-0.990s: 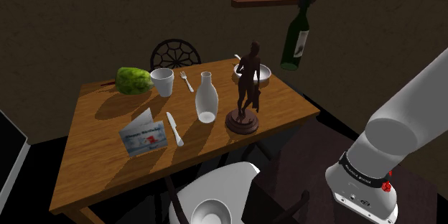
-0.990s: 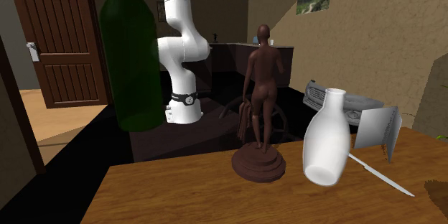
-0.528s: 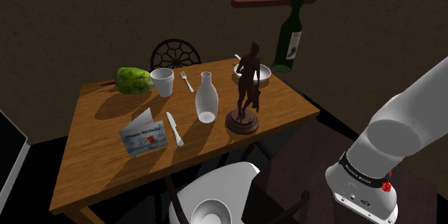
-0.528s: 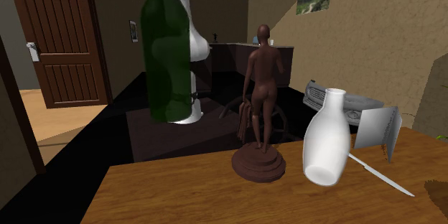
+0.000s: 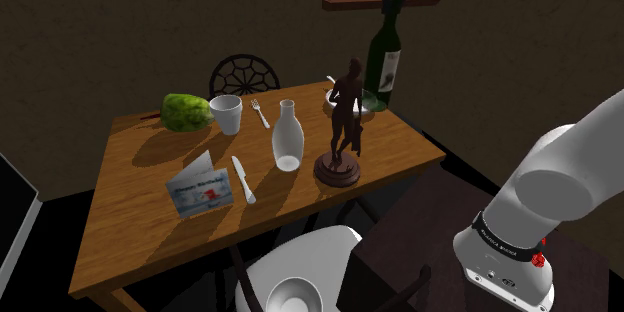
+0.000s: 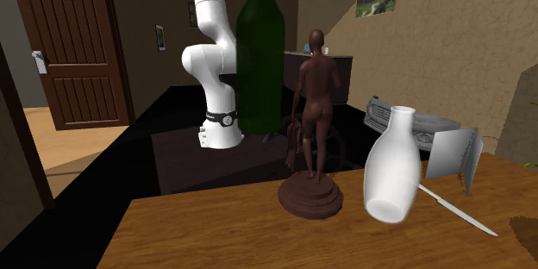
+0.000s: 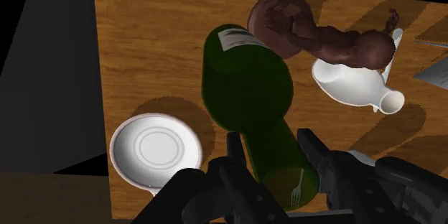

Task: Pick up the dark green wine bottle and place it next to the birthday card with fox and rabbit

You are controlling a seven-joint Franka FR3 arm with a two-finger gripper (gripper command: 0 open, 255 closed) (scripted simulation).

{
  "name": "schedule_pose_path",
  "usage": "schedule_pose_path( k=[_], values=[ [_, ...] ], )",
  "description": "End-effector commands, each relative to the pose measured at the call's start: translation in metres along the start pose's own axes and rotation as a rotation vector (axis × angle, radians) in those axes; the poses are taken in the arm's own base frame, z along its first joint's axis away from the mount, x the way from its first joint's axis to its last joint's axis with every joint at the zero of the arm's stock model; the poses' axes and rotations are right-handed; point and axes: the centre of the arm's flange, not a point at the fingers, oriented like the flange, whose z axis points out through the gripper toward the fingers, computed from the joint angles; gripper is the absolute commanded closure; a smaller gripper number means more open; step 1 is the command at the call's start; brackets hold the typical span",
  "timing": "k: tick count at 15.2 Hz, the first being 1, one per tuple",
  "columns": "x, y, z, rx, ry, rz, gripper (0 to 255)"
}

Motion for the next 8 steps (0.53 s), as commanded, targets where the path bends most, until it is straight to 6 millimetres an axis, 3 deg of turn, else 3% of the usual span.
schedule_pose_path(
  k=[1, 8],
  values=[
    [-0.004, -0.025, -0.002, 0.0, 0.001, 0.002, 255],
    [-0.017, -0.116, -0.003, 0.0, 0.001, 0.002, 255]
  ],
)
